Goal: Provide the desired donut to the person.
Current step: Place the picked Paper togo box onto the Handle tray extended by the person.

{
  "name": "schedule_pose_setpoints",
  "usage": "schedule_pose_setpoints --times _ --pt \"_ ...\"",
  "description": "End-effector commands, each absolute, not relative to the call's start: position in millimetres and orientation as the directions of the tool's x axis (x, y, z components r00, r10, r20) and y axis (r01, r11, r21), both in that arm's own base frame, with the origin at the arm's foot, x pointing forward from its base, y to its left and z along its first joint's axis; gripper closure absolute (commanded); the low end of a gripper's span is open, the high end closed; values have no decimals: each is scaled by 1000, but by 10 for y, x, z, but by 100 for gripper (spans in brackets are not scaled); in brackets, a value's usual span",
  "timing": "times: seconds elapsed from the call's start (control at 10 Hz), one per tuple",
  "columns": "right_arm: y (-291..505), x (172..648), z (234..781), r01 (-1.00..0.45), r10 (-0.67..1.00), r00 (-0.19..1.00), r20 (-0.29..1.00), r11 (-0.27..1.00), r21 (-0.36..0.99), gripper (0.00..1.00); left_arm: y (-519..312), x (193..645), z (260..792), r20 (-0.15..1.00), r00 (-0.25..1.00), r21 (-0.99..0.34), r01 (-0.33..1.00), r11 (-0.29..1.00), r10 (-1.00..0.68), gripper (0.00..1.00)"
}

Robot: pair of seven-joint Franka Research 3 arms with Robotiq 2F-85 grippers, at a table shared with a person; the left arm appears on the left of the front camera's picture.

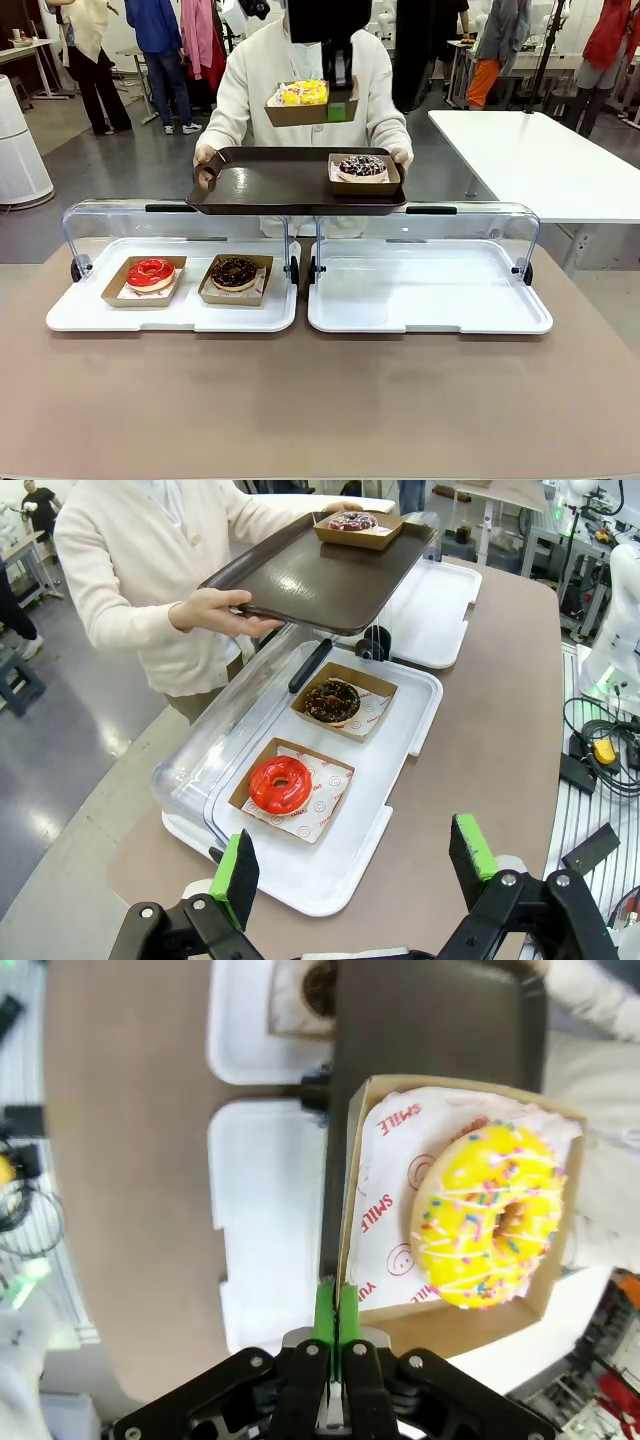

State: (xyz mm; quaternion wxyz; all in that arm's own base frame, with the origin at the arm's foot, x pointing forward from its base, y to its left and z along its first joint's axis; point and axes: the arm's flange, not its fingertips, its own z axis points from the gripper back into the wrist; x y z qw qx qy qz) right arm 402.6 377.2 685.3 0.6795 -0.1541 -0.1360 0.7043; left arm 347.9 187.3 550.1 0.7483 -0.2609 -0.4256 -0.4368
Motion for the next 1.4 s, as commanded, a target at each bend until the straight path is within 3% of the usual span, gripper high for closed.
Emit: schedule_pose_setpoints --times 0.0,0.4,1.2,1.3 --pt "3927 4481 6592 -918 997 -32 70 -2 -398 99 1867 3489 5510 867 253 -16 875 484 -429 0" --pt "4170 4964 6138 -917 986 -67 155 0 -399 99 1867 3489 5510 867 253 -16 875 484 -429 0" --pt "4547 5328 5414 -956 989 -108 103 -74 -284 99 1867 3489 5510 867 253 -16 875 484 -429 0" --pt "4556 5324 5405 -955 988 -115 106 -81 -284 72 1867 3489 5510 867 253 -16 875 484 -429 0"
